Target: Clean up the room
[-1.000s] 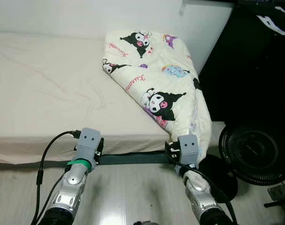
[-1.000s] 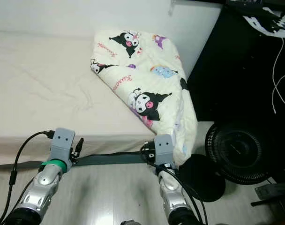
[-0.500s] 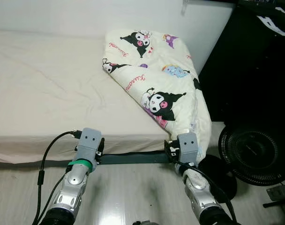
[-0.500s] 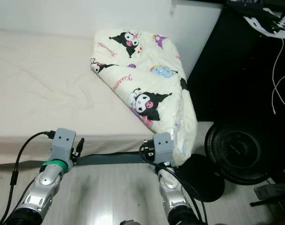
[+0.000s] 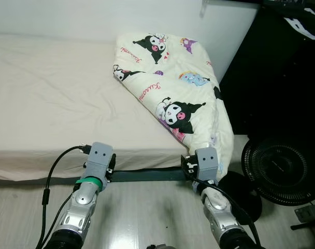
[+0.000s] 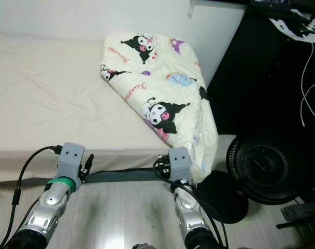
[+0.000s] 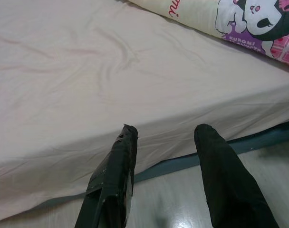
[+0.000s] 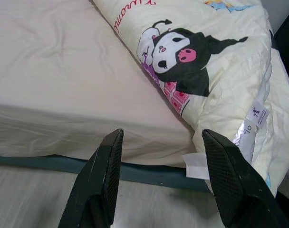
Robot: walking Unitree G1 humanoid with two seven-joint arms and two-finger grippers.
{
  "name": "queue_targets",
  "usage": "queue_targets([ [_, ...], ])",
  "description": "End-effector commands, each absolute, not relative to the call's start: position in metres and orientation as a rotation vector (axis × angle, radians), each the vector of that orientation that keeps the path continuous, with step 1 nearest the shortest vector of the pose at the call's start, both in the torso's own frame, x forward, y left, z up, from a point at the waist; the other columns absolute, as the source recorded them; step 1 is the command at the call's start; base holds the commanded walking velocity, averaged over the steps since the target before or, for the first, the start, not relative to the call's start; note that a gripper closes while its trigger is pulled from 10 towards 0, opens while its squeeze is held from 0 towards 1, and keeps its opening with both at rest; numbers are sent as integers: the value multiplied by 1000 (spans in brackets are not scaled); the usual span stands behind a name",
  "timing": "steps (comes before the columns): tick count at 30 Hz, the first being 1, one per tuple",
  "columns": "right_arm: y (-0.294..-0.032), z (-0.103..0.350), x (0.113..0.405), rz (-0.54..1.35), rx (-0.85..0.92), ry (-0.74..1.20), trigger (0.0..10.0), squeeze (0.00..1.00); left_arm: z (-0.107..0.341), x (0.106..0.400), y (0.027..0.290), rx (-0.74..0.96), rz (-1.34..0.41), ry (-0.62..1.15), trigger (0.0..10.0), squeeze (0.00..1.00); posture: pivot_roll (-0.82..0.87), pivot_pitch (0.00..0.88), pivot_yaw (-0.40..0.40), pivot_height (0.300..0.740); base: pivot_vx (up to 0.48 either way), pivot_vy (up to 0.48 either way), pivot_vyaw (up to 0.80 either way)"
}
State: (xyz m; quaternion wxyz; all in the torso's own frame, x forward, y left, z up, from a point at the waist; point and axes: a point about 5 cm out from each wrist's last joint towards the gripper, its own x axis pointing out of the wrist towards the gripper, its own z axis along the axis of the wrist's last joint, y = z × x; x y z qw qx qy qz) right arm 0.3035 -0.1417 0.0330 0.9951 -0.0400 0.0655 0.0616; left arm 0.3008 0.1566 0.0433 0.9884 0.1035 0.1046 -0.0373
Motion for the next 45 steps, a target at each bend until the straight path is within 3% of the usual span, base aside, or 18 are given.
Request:
queue_targets([
  [1, -143, 27, 300, 115, -80, 164, 10000, 0, 40, 299, 154, 218, -91, 220, 10000, 0, 76, 49, -22, 740, 0, 0, 0],
  [45, -143, 24, 298, 116, -83, 172, 10000, 0, 39, 298, 153, 218, -109, 220, 10000, 0, 74, 40, -18, 740, 0, 0, 0],
])
